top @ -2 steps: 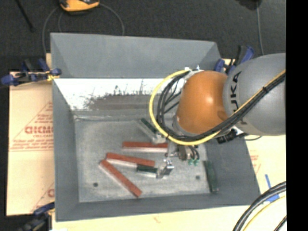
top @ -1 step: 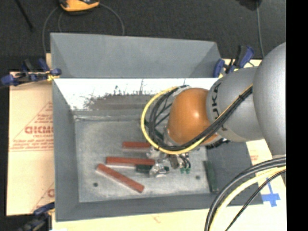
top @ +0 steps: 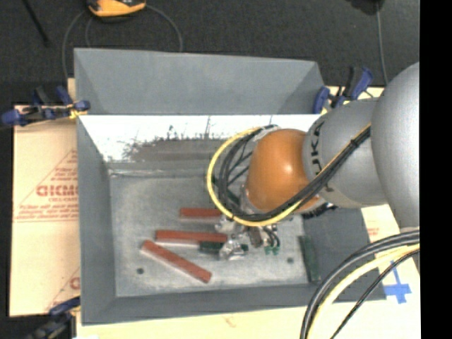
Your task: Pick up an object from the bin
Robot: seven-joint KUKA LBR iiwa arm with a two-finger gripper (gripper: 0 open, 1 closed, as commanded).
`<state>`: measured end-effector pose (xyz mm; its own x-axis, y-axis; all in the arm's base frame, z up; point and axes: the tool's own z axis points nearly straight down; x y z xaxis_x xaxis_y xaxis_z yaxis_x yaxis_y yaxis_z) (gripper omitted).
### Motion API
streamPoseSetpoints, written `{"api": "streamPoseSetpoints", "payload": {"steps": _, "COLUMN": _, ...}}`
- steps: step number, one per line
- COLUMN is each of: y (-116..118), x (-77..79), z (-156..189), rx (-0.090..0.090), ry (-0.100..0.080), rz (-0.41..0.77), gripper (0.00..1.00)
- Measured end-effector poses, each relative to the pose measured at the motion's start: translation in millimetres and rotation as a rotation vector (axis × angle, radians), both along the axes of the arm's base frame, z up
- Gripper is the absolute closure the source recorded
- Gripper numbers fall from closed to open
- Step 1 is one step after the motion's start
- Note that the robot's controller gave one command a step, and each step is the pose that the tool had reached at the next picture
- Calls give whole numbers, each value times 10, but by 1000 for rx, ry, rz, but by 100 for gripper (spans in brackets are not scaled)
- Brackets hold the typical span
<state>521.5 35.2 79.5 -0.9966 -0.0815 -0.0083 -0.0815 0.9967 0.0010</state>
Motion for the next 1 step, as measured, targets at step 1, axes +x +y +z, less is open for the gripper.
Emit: {"api": "streamPoseSetpoints", "payload": {"steps": 1, "y": 39, "x": -91, "z": 1310, "rx": 0, "ry": 4, "rz": -65, "gripper": 100}}
